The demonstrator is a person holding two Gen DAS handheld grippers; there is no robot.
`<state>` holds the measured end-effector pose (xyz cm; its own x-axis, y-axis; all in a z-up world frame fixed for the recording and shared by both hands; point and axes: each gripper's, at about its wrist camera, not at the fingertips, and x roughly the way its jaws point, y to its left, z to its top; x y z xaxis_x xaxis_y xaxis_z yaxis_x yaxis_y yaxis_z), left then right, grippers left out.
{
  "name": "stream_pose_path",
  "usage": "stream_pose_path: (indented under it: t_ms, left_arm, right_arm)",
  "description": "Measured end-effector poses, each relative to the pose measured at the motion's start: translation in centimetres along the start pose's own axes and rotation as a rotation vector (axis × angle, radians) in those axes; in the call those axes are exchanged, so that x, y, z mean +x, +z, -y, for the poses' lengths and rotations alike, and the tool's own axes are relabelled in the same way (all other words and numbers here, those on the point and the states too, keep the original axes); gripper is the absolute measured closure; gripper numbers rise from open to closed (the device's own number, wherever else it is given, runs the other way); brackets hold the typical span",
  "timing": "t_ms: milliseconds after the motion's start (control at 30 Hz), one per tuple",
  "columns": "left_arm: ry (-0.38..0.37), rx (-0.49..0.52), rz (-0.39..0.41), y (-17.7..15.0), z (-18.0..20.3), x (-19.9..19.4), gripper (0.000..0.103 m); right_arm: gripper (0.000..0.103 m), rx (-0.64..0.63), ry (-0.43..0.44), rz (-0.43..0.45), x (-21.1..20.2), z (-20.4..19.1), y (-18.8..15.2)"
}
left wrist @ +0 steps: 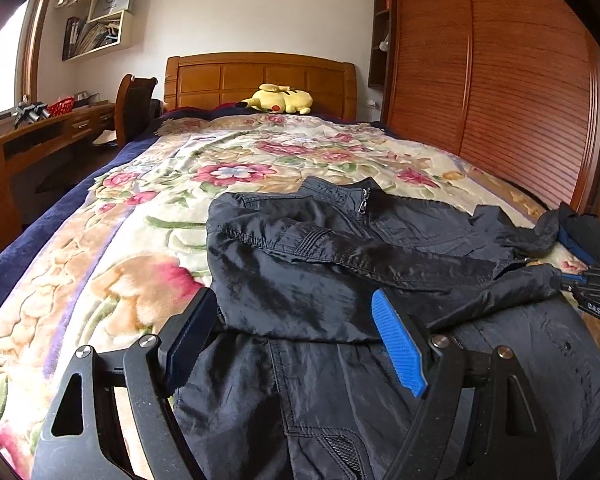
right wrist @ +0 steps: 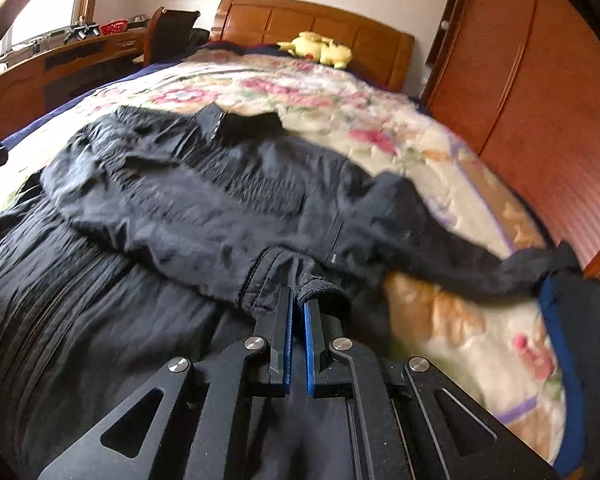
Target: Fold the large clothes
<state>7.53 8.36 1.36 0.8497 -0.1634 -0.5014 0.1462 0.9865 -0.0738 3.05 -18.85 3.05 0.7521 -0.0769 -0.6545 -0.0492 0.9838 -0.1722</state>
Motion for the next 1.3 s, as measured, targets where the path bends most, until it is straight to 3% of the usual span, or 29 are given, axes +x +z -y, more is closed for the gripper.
stream_pose_path:
  t_ms: [200, 333, 367, 533, 867, 1067, 1300]
  left_arm:
    - [0.019, 0.048, 0.001, 0.1, 1.3, -0.1, 0.022]
    - [-0.027, 0.037, 0.019, 0.8, 2.1, -0.8, 0.022]
    - [-0.048, 0.028, 0.024, 1.0, 2.3, -1.0, 0.022]
    - [-0.106, 0.033, 0.03, 1.3, 3.8, -1.4, 0.022]
    - [-0.141, 0.093, -0.044, -0.3, 7.4, 0.2, 0.022]
    - [-0.157, 0.102, -0.056, -0.5, 7.9, 0.5, 0.022]
    - [-0.16, 0.107, -0.076, -0.8, 8.1, 1.1, 0.022]
  right_arm:
    - [0.095, 0.052, 0.095, -0.032, -1.3, 1.4, -2.0]
    - [0.05, 0.08, 0.061, 0.01, -3.4, 2.9, -1.5]
    - [0.045, 0.094, 0.068, 0.024, -3.9, 3.1, -1.3]
    - [0.042, 0.103, 0.041, 0.045, -3.8, 4.5, -0.1]
    - [0.042, 0.189, 0.051, 0.003, 3.2, 8.1, 3.2]
    - [0.042, 0.168, 0.04, -0.088, 7.4, 7.0, 4.0]
    - [0.042, 0.14, 0.106, -0.155, 9.8, 5.8, 2.6]
